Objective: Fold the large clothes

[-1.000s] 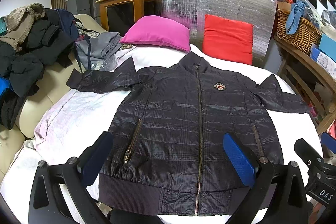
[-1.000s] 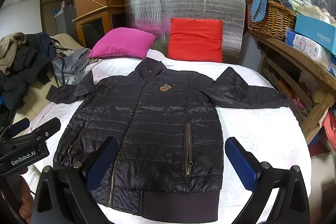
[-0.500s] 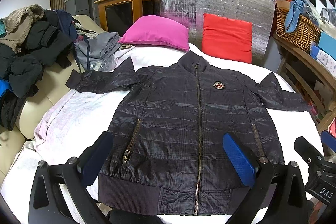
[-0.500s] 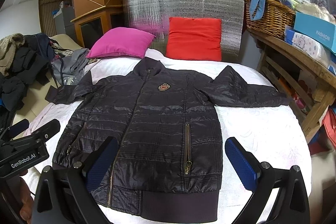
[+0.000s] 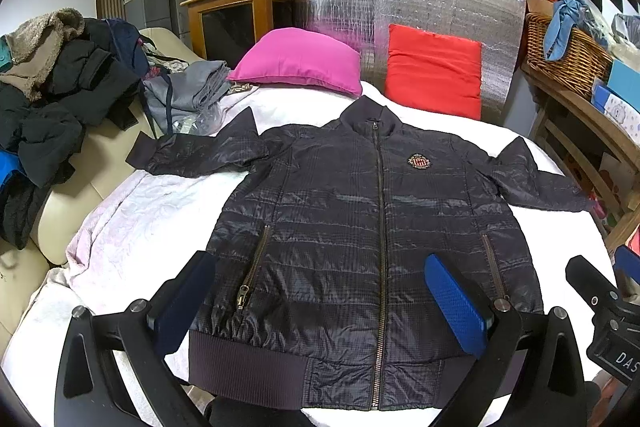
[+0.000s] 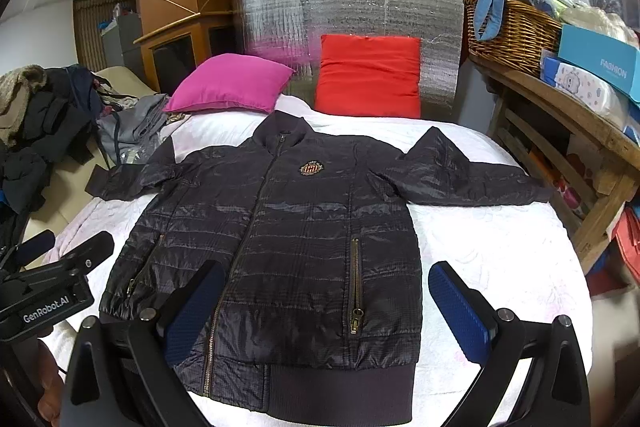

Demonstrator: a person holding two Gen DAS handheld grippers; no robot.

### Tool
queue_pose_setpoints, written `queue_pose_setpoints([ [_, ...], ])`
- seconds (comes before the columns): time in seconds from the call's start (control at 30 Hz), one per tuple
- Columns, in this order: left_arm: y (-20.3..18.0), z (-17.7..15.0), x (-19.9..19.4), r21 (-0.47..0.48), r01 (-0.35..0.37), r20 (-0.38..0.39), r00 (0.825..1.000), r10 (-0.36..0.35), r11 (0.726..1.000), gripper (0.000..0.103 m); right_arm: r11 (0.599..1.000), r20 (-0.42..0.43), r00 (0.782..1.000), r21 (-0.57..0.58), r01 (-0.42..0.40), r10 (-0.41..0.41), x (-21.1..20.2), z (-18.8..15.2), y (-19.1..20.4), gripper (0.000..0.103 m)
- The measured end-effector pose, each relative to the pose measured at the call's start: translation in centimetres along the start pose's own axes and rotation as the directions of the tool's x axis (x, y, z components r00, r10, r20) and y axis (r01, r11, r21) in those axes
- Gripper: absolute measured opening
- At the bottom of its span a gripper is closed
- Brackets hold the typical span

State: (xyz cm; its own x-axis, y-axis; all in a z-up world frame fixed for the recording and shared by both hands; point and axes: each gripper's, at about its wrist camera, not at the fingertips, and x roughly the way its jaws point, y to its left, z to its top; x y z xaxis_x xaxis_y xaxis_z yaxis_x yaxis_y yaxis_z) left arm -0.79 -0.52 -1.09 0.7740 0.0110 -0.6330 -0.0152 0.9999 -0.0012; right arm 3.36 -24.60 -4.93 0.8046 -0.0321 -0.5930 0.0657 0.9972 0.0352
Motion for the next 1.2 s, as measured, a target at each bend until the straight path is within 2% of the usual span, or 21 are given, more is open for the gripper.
queue_pose_setpoints([
  [0.47,0.5,0.1,0.9,-0.011,0.008,-0.021,1.000,-0.008,1.000,0.103,1.000,-0.001,1.000,-0.003,-0.011,0.011,0.2,0.0,0.0,0.103],
  [0.57,0.9,0.0,1.9,-0.027,0.016,-0.042,0.999,-0.017,1.000,0.103,0.995,-0.009,0.997,0.058,-0.077,0.078,0.6,-0.2,-1.6,0.103],
  [0.67,1.4,-0.4,3.5,-0.049,0.015,-0.068,0.997,-0.018,0.999,0.103,0.973,-0.016,0.989,0.181,-0.145,0.150,1.7,-0.9,-4.9,0.103],
  [0.77,2.0,-1.1,5.9,-0.073,0.006,-0.107,0.994,-0.014,0.997,0.103,0.922,-0.013,0.979,0.339,-0.187,0.203,3.4,-1.9,-9.5,0.103],
  [0.8,2.1,-1.4,7.0,-0.072,-0.009,-0.128,0.992,0.000,0.997,0.103,0.894,-0.010,0.975,0.403,-0.199,0.221,4.1,-2.3,-11.3,0.103],
  [0.87,2.2,-1.7,8.4,-0.068,-0.028,-0.151,0.988,0.018,0.997,0.103,0.802,0.012,0.965,0.555,-0.223,0.260,5.9,-3.1,-15.9,0.103],
  [0.97,2.3,-1.6,10.2,-0.061,-0.044,-0.156,0.987,0.034,0.997,0.103,0.662,0.064,0.961,0.712,-0.233,0.269,8.4,-4.0,-22.1,0.103],
  [1.1,2.5,-0.8,12.0,-0.072,-0.049,-0.147,0.988,0.038,0.996,0.103,0.493,0.116,0.962,0.839,-0.229,0.248,12.5,-4.3,-29.6,0.103],
  [1.2,2.5,-0.5,14.1,-0.075,-0.050,-0.155,0.987,0.038,0.996,0.103,0.439,0.109,0.972,0.878,-0.192,0.208,15.9,-3.5,-33.8,0.103],
])
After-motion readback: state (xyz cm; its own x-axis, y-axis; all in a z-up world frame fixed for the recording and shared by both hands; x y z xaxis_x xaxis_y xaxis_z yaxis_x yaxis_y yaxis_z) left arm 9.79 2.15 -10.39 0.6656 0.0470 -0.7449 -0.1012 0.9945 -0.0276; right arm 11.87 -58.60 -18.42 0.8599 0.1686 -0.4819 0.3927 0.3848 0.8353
